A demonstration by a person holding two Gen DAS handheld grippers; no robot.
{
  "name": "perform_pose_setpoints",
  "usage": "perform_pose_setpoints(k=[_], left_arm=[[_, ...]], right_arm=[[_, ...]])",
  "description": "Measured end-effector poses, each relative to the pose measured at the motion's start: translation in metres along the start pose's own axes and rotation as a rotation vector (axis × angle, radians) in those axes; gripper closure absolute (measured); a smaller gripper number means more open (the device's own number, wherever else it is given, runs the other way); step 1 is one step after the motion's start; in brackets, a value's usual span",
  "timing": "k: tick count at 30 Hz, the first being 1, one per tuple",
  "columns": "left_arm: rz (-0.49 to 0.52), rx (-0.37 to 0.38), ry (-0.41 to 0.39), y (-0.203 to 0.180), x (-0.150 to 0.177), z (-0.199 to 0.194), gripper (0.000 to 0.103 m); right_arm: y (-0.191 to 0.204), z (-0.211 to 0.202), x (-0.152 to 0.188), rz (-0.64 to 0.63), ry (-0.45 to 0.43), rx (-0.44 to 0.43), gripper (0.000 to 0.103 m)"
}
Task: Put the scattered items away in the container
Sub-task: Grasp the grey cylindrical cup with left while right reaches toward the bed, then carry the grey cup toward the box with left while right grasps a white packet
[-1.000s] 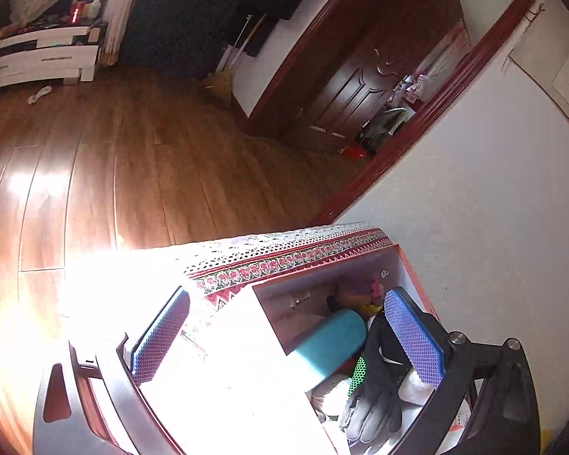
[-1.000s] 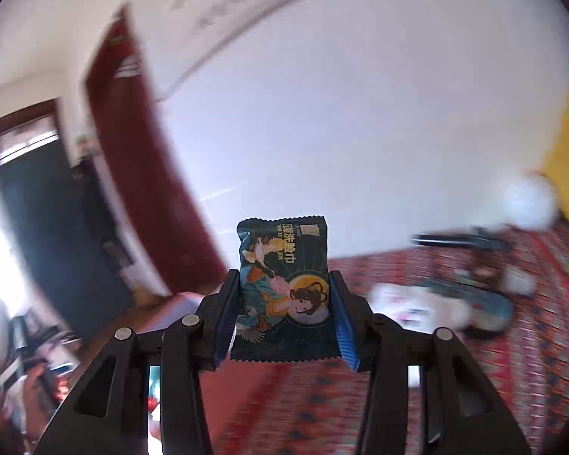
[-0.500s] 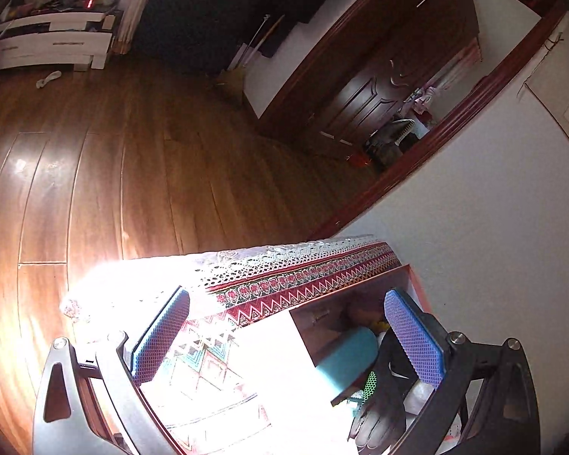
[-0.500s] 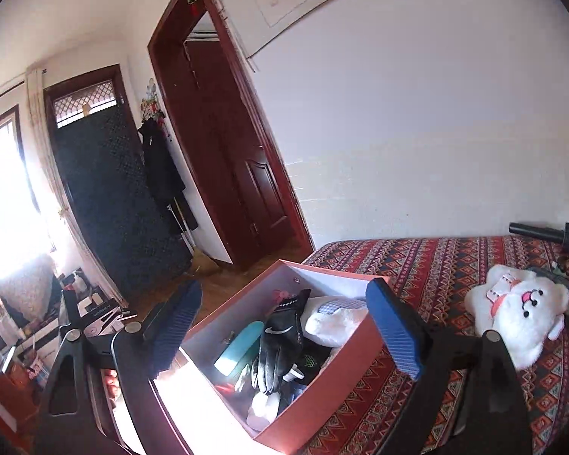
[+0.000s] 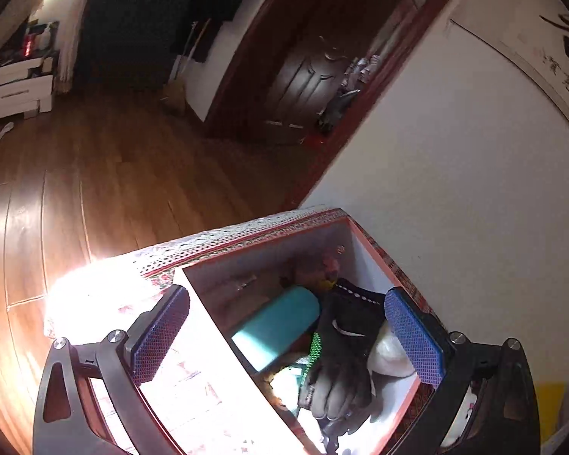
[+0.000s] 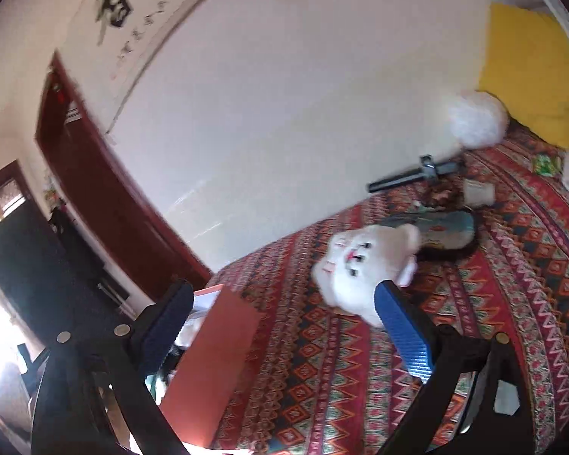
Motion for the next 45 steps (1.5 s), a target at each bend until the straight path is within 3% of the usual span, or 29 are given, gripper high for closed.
perform_pose_setpoints(k=[3, 8, 13, 17, 21, 23, 26, 29, 32, 33, 34, 39, 42, 45], left_arm=[[0.108, 0.065, 0.024, -0.054, 0.021, 0.001, 0.0], [0.28, 0.212, 0.104, -0.157, 0.077, 0.001, 0.0], [0.486, 0.418, 0.282, -0.276, 0.179, 0.0, 0.0], [0.619, 0.557, 0.425, -0.394, 0.273, 0.001, 0.0], [0.774, 0.607, 0.47, -0.522, 0.358, 0.013, 0.0], [0.861, 0.591, 0.472, -0.575, 0.404, 0.029, 0.0], [1.013, 0.535, 0.466, -0.624, 0.474, 0.061, 0.0], [1.135, 0.498, 0.456, -0.648, 0.528, 0.093, 0.0], [1.265, 0.376, 0.447, -0.657, 0.561, 0.126, 0.007], [1.278, 0.359, 0.478, -0.658, 0.568, 0.133, 0.033], [1.264, 0.357, 0.54, -0.657, 0.572, 0.141, 0.047], [1.192, 0.413, 0.549, -0.648, 0.549, 0.118, 0.047], [1.146, 0.529, 0.533, -0.622, 0.516, 0.069, 0.047], [1.102, 0.636, 0.493, -0.565, 0.469, 0.006, 0.047]], right_arm=[[-0.072, 0.006, -0.006, 0.21, 0.034, 0.039, 0.006], [-0.16, -0.021, -0.024, 0.497, -0.034, 0.032, 0.006], [-0.21, -0.048, -0.04, 0.597, -0.095, 0.057, 0.006], [-0.246, -0.056, -0.043, 0.664, -0.104, 0.105, 0.006], [-0.267, -0.049, -0.042, 0.697, -0.064, 0.11, 0.006], [-0.276, -0.048, -0.043, 0.711, -0.051, 0.109, 0.006], [-0.29, -0.049, -0.048, 0.734, -0.063, 0.114, 0.006], [-0.301, -0.052, -0.054, 0.761, -0.092, 0.103, 0.006], [-0.311, -0.052, -0.055, 0.792, -0.096, 0.087, 0.006], [-0.314, -0.052, -0.055, 0.801, -0.095, 0.081, 0.006], [-0.316, -0.051, -0.055, 0.805, -0.092, 0.082, 0.006], [-0.327, -0.063, -0.059, 0.81, -0.123, 0.098, 0.006], [-0.337, -0.08, -0.06, 0.834, -0.18, 0.112, 0.007], [-0.354, -0.109, -0.062, 0.854, -0.258, 0.158, 0.007]])
Point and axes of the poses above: each gripper's, at about its wrist camera, not at the fingertips, and z roughly the way its jaws point, y to its left, x to its underside, the point moved 3 cm from there along z, roughly the way its jaws point, and after that the axes turned 6 degrees about -y, right-handed, at the moved point
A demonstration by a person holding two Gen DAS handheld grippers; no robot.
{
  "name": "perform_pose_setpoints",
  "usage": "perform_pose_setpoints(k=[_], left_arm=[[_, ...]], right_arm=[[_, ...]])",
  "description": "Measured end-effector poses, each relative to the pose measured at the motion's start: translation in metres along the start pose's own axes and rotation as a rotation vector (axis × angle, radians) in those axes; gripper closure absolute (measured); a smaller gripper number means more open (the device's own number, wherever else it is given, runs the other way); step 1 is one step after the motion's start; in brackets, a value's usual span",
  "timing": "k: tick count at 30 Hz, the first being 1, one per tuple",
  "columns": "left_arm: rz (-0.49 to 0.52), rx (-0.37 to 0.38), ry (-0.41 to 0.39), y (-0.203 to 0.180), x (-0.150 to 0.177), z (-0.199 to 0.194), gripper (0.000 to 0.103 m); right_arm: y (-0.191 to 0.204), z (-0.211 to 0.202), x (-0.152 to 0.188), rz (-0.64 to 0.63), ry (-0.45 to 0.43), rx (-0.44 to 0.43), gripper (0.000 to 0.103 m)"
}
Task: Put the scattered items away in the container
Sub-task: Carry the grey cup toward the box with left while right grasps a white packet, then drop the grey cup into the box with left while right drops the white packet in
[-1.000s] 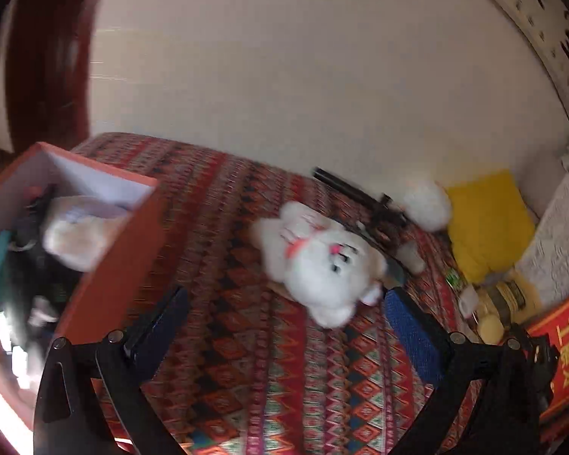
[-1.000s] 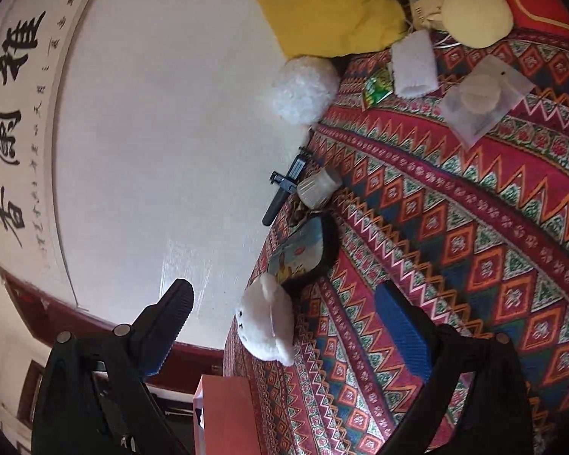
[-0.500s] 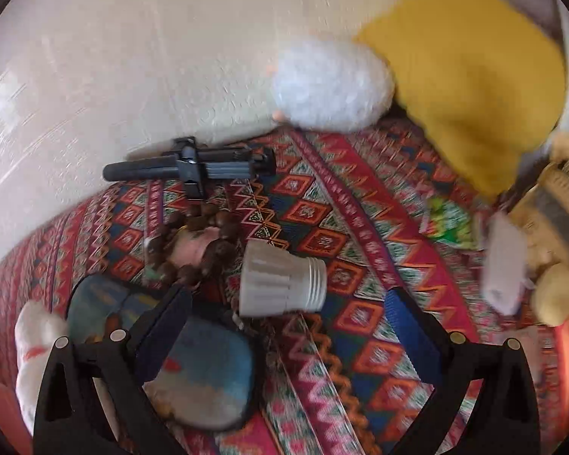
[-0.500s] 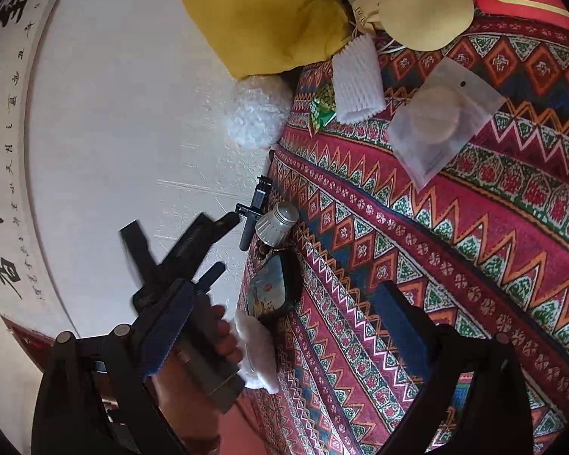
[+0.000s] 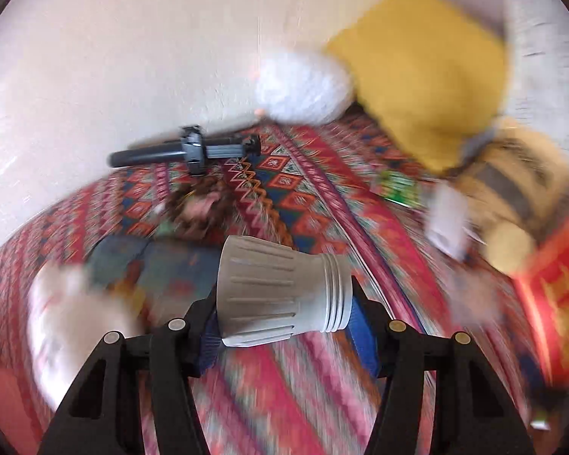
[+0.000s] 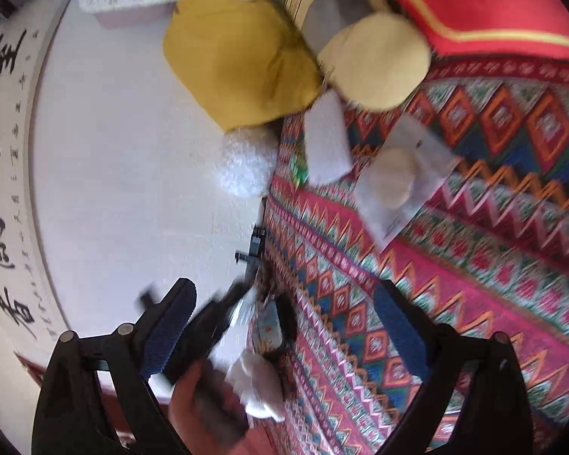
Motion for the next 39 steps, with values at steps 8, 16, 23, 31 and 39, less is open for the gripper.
perform_pose_setpoints(k=[8, 16, 23, 31, 39], left_arm=[[-0.165, -0.075, -0.051, 0.094, 0.15, -0.141, 0.047], [-0.358, -0.108, -0.006, 0.177, 0.224, -0.162, 0.047], [-0.374, -0.089, -0.076, 0.207, 0.232, -0.198, 0.047], [-0.526, -0.159, -0.226, 0.267, 0.242, -0.267, 0.047], [-0.572, -0.478, -0.458, 0.375, 0.249, -0.395, 0.046]], right_arm=[[-0.011, -0.012, -0.031, -0.097, -0.102, 0.118, 0.011], [-0.011, 0.095, -0.026, -0.799, -0.045, 0.561, 0.001], [-0.022, 0.089, -0.027, -0.749, -0.03, 0.487, 0.084], [-0.009, 0.061, 0.013, -0.456, 0.163, 0.139, 0.095], [0.105, 0.017, 0.152, -0.47, 0.358, -0.226, 0.095]])
Point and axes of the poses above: each gripper's, at about its wrist camera, not at the fingertips, and z roughly the way its jaws point, y to its left, x to its underside, the point moved 3 cm from there along z, roughly the way its jaws point, and after that the axes turned 6 degrees about -y, right-handed, at the moved point
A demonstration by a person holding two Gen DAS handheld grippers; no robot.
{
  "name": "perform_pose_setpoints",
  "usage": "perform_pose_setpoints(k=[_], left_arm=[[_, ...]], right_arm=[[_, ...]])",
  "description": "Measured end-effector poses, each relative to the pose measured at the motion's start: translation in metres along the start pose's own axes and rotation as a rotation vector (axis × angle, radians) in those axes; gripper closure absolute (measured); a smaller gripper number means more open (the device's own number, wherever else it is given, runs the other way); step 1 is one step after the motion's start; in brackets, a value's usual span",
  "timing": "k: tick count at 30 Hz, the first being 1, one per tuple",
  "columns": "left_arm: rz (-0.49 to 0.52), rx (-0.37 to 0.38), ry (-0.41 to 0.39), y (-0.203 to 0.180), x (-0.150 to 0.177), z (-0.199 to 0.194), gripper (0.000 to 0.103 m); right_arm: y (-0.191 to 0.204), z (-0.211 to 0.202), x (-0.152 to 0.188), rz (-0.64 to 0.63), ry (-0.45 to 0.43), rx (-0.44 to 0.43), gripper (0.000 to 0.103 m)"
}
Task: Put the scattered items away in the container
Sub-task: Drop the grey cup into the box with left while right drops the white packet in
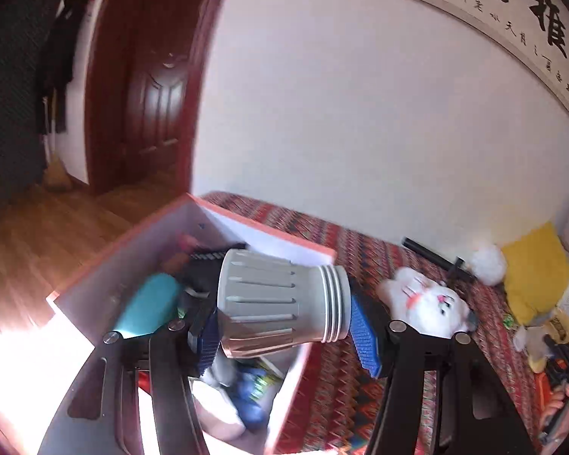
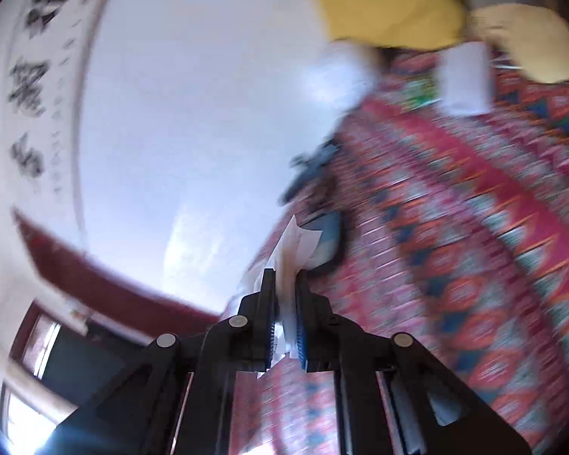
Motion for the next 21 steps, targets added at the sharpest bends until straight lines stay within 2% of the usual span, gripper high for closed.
perform_pose_setpoints(k=[2, 3, 4, 5, 6, 8, 11, 13, 15, 18, 19, 20, 21], left_arm=[[0.023, -0.06, -0.023, 0.035, -0.008, 0.008, 0.04], [0.025, -0.106, -0.004, 0.051, -0.005, 0.017, 0.023], [0.016, -0.183, 0.037, 0.071, 0.002, 0.03, 0.013], [-0.005, -0.263, 0.086, 0.092, 0.012, 0.042, 0.013], [-0.031, -0.301, 0.132, 0.108, 0.02, 0.051, 0.013], [-0.136, -0.314, 0.18, 0.14, 0.03, 0.053, 0.013], [-0.3, -0.281, 0.102, 0.178, 0.023, 0.025, 0.013], [-0.336, -0.293, 0.054, 0.194, 0.016, 0.009, 0.012], [-0.369, -0.33, 0.026, 0.206, 0.015, -0.001, 0.012], [-0.439, -0.335, 0.022, 0.229, 0.02, -0.01, 0.01], [-0.455, -0.33, 0.022, 0.234, 0.021, -0.011, 0.01], [-0.465, -0.329, 0.022, 0.238, 0.021, -0.013, 0.01], [-0.468, -0.329, 0.018, 0.24, 0.022, -0.014, 0.01]], right_arm=[[0.067, 0.023, 0.036, -0.092, 0.068, -0.08, 0.095], [0.098, 0.035, 0.057, -0.129, 0.106, -0.124, 0.095], [0.132, 0.049, 0.081, -0.175, 0.152, -0.17, 0.095], [0.163, 0.062, 0.104, -0.223, 0.193, -0.203, 0.095], [0.192, 0.076, 0.127, -0.271, 0.235, -0.236, 0.095], [0.248, 0.103, 0.178, -0.361, 0.325, -0.312, 0.095], [0.309, 0.137, 0.246, -0.481, 0.407, -0.359, 0.095], [0.333, 0.158, 0.278, -0.521, 0.43, -0.371, 0.095], [0.344, 0.181, 0.296, -0.547, 0.422, -0.352, 0.094], [0.344, 0.223, 0.319, -0.545, 0.49, -0.265, 0.074], [0.339, 0.231, 0.322, -0.538, 0.503, -0.218, 0.056], [0.333, 0.234, 0.321, -0.527, 0.497, -0.189, 0.043], [0.329, 0.234, 0.317, -0.518, 0.486, -0.187, 0.042]])
Point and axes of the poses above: each gripper's, at about its wrist camera, not at the fingertips, and z roughly the way its jaws point, y to its left, x to its underside, the point moved 3 cm from there along z, roughly the way its jaws point, and after that the axes turned 6 degrees about -y, right-handed, at the moved point
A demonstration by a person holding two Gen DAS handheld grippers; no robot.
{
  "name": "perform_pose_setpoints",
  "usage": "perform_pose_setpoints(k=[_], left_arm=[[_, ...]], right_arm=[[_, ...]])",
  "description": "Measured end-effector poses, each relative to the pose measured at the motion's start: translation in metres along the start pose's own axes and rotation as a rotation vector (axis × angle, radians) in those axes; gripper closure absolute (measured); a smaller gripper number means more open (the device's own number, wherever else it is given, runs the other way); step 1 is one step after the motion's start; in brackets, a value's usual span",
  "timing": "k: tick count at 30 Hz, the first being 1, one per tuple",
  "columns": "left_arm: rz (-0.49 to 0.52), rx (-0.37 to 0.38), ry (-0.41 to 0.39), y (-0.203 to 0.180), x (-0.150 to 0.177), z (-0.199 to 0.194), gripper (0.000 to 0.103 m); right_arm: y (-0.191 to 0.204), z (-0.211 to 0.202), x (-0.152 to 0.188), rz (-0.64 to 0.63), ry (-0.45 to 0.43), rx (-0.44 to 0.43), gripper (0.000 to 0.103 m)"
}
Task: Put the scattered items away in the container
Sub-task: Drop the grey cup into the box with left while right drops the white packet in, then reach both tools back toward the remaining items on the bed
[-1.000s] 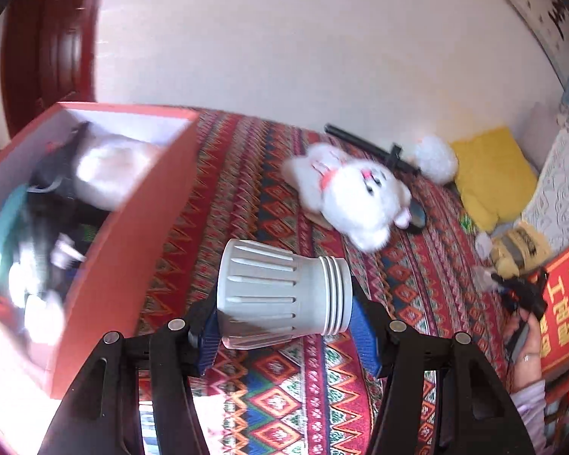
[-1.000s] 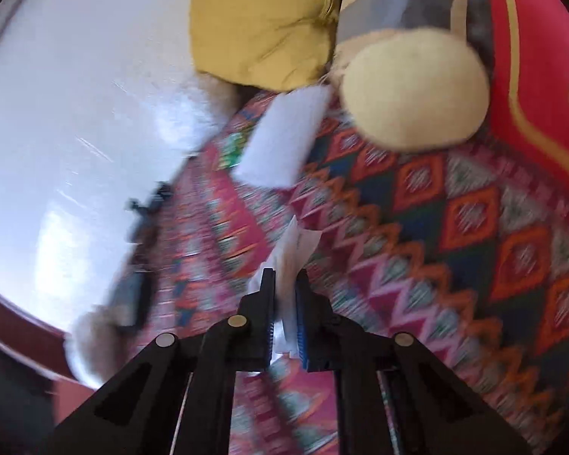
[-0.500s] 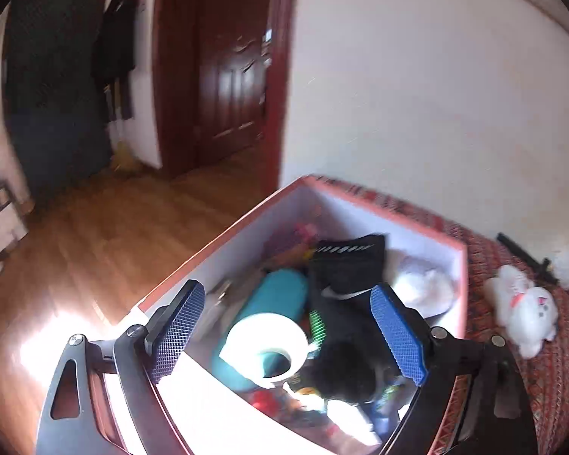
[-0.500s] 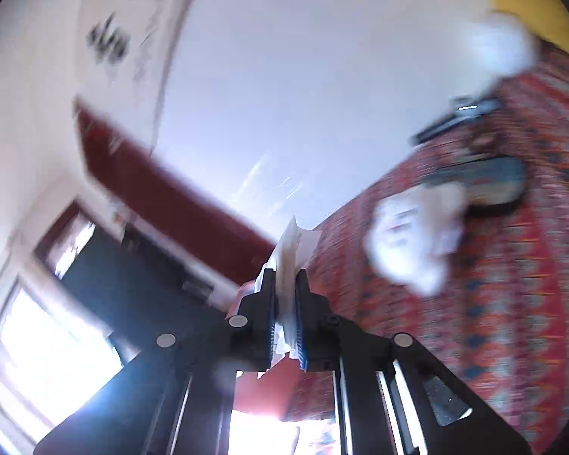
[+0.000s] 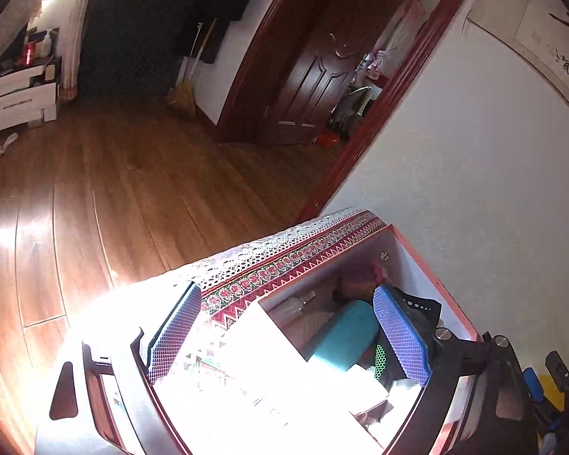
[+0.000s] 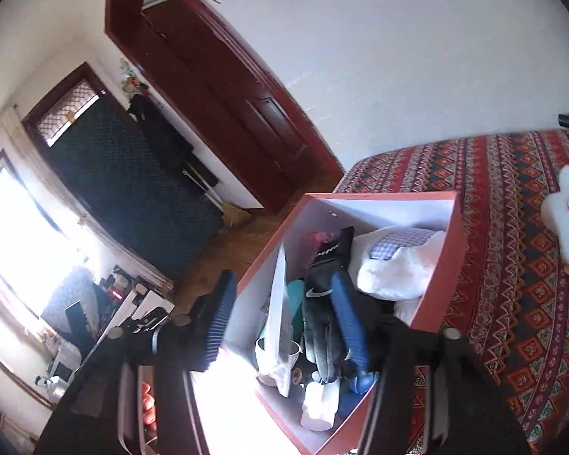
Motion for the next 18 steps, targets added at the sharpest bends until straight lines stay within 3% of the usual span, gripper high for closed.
perform_pose_setpoints(k=[7, 11, 18], left_arm=[[0.008, 0.01, -0.028, -0.004, 0.004, -0.01, 0.01], [0.018, 0.025, -0.027, -0.012, 0.01, -0.016, 0.01], [0.061, 0.058, -0.014, -0.047, 0.021, -0.018, 0.01]], right_arm=[[-0.036, -0.044, -0.002, 0.017, -0.064, 0.058, 0.041], [-0.065, -0.088, -0.005, 0.037, -0.122, 0.124, 0.027], [-0.146, -0.173, -0.004, 0.153, -0.225, 0.27, 0.022]])
Point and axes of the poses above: each gripper's, at about its wrist camera, not at the fingertips, and z roughly the way its jaws point, y to its left, x to its underside, the point moved 3 cm from there along z, roughly the way its jaws point, and after that the axes turned 6 degrees about -y, right-handed, at the moved point
